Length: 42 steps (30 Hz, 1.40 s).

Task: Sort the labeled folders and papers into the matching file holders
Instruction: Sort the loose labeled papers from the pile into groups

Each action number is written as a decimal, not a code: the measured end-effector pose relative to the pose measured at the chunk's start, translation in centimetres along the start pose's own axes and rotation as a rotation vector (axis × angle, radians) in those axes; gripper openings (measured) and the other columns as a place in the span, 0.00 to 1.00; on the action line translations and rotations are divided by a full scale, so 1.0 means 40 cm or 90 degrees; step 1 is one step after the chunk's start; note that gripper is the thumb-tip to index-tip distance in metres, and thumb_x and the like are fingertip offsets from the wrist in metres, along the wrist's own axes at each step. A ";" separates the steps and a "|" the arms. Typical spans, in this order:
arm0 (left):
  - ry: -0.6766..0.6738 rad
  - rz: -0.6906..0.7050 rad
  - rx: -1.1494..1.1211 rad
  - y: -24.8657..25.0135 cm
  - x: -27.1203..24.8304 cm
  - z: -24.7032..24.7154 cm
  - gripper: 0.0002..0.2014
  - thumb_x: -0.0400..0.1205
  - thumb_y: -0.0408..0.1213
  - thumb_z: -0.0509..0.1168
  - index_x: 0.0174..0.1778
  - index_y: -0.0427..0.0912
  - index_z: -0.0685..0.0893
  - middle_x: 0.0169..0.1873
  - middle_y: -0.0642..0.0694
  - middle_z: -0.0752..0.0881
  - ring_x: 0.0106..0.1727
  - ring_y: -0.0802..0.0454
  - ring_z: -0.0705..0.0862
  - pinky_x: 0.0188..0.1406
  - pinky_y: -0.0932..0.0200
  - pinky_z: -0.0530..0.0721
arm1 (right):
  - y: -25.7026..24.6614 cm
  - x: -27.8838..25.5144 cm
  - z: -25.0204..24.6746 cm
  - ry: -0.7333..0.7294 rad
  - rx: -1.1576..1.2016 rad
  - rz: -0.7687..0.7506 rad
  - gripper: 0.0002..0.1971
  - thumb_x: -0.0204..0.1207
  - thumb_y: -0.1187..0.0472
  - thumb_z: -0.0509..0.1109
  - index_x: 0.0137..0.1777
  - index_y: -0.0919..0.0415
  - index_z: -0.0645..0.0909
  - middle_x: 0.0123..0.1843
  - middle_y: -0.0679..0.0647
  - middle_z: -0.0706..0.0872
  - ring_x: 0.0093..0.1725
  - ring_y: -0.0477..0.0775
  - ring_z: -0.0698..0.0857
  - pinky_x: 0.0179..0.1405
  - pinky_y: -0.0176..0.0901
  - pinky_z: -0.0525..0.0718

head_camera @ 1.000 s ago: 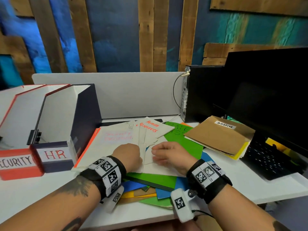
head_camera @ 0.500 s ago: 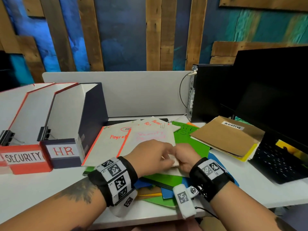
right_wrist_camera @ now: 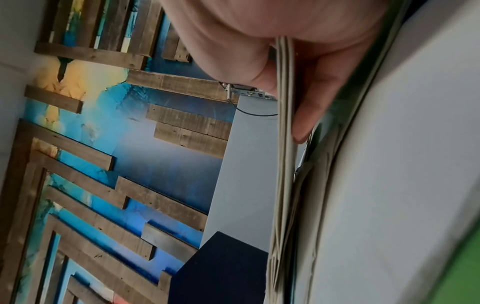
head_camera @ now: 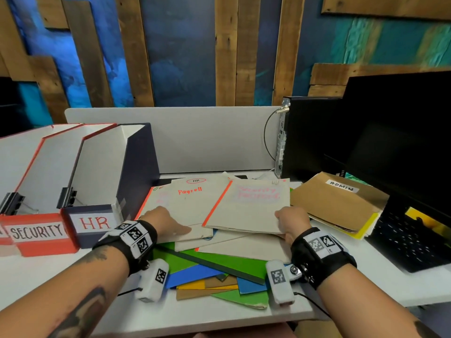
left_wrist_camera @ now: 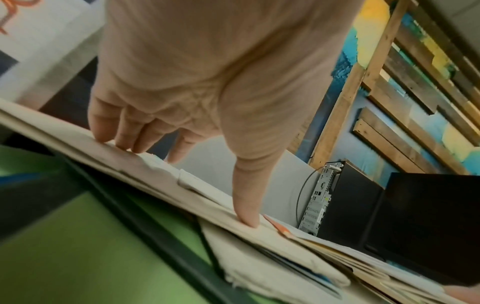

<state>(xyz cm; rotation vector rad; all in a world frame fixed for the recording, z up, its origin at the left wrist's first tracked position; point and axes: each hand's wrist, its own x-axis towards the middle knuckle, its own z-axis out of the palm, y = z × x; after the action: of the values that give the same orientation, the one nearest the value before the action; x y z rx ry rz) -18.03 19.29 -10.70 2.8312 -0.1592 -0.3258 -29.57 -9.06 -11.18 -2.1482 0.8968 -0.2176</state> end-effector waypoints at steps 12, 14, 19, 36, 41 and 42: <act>-0.008 -0.049 -0.462 0.054 0.012 0.025 0.22 0.72 0.51 0.82 0.47 0.37 0.84 0.38 0.44 0.84 0.37 0.49 0.80 0.38 0.57 0.79 | 0.031 0.024 0.045 -0.145 0.280 0.069 0.21 0.77 0.65 0.74 0.70 0.69 0.80 0.71 0.67 0.83 0.69 0.68 0.84 0.58 0.55 0.89; -0.029 -0.078 -0.497 0.053 0.014 0.032 0.25 0.71 0.52 0.82 0.46 0.34 0.85 0.33 0.42 0.83 0.33 0.46 0.81 0.37 0.57 0.82 | 0.034 0.024 0.057 -0.192 0.227 0.042 0.19 0.68 0.62 0.79 0.59 0.64 0.85 0.68 0.68 0.86 0.67 0.69 0.86 0.65 0.62 0.87; -0.071 -0.102 -0.580 0.045 0.014 0.030 0.21 0.73 0.42 0.82 0.51 0.31 0.86 0.42 0.33 0.92 0.45 0.34 0.91 0.54 0.40 0.90 | 0.043 0.035 0.092 -0.286 0.233 -0.005 0.28 0.51 0.57 0.80 0.55 0.63 0.85 0.65 0.70 0.87 0.63 0.69 0.88 0.67 0.65 0.85; -0.218 0.011 -0.845 0.132 -0.043 -0.017 0.20 0.87 0.47 0.67 0.69 0.37 0.84 0.51 0.34 0.93 0.42 0.37 0.94 0.33 0.47 0.91 | 0.020 0.004 0.054 -0.151 0.336 0.031 0.12 0.80 0.65 0.74 0.37 0.58 0.76 0.37 0.53 0.78 0.38 0.54 0.79 0.50 0.48 0.75; -0.250 0.017 -0.883 0.157 -0.053 -0.026 0.22 0.86 0.53 0.64 0.66 0.39 0.86 0.42 0.34 0.93 0.34 0.37 0.93 0.30 0.47 0.92 | 0.023 -0.001 0.042 -0.176 0.317 0.063 0.12 0.82 0.66 0.73 0.40 0.60 0.74 0.41 0.55 0.79 0.37 0.53 0.80 0.28 0.42 0.83; -0.254 0.020 -0.887 0.157 -0.050 -0.022 0.22 0.86 0.54 0.64 0.62 0.38 0.87 0.40 0.34 0.93 0.33 0.38 0.93 0.28 0.48 0.91 | 0.022 -0.006 0.037 -0.189 0.338 0.076 0.11 0.82 0.67 0.72 0.41 0.61 0.74 0.42 0.56 0.78 0.39 0.54 0.80 0.25 0.44 0.85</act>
<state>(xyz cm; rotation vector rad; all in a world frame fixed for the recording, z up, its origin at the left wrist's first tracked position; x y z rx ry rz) -20.25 13.82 -7.61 1.3730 -0.0206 -0.6545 -29.59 -8.41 -12.81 -1.5785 0.6957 -0.0623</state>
